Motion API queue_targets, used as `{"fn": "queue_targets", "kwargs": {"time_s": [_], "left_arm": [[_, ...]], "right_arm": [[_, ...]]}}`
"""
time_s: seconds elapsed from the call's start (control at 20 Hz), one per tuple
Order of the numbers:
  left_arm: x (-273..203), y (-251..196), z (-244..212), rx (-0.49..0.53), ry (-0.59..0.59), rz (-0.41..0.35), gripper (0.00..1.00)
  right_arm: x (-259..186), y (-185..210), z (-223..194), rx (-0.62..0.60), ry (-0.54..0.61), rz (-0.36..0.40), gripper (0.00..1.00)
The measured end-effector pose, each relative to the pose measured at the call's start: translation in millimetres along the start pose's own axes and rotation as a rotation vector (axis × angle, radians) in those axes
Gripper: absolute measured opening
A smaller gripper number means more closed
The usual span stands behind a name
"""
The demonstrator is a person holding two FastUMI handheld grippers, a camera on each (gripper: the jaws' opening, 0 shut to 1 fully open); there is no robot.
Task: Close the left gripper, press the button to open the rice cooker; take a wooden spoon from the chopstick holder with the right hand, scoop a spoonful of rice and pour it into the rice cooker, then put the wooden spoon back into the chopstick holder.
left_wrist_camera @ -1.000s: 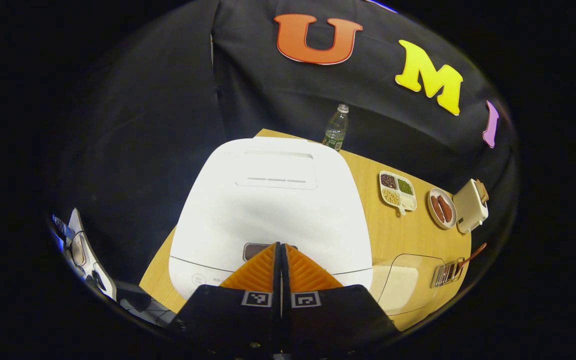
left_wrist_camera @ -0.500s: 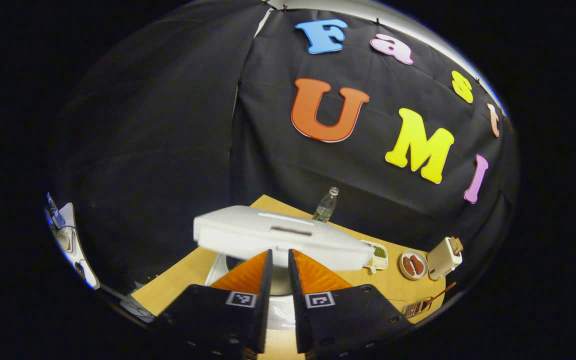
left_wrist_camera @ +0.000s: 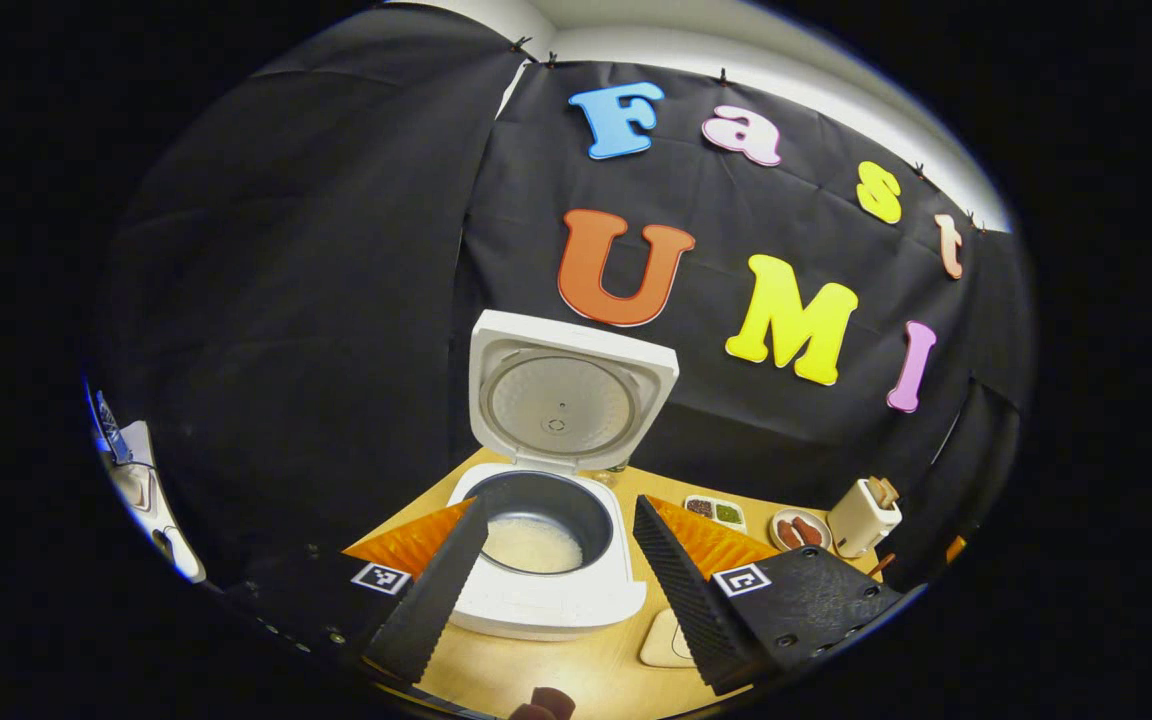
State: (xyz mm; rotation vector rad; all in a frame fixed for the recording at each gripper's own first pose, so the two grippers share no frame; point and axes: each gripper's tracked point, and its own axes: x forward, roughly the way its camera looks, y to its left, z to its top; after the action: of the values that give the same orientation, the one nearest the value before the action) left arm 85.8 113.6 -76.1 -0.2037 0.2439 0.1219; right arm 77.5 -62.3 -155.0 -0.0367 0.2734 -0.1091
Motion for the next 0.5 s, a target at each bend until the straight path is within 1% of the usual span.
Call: {"fn": "queue_targets", "kwargs": {"time_s": [0.15, 0.25, 0.3, 0.4, 0.5], "left_arm": [[-21, -21, -4, 0.013, -0.03, -0.041, 0.94], [-33, -37, -10, 0.017, -0.048, -0.06, 0.94], [-38, -47, -10, 0.023, -0.075, -0.065, 0.94], [-48, -62, -6, 0.051, -0.141, -0.049, 0.94], [-58, -79, -12, 0.058, -0.159, -0.038, 0.94]], "right_arm": [[17, -5, -9, 0.015, 0.011, -0.001, 1.0], [33, -5, -23, 0.042, 0.043, 0.034, 1.0], [43, -3, -33, 0.068, 0.076, 0.065, 1.0], [68, -6, -57, 0.121, 0.142, 0.102, 1.0], [94, -7, -80, 0.154, 0.201, 0.136, 1.0]]}}
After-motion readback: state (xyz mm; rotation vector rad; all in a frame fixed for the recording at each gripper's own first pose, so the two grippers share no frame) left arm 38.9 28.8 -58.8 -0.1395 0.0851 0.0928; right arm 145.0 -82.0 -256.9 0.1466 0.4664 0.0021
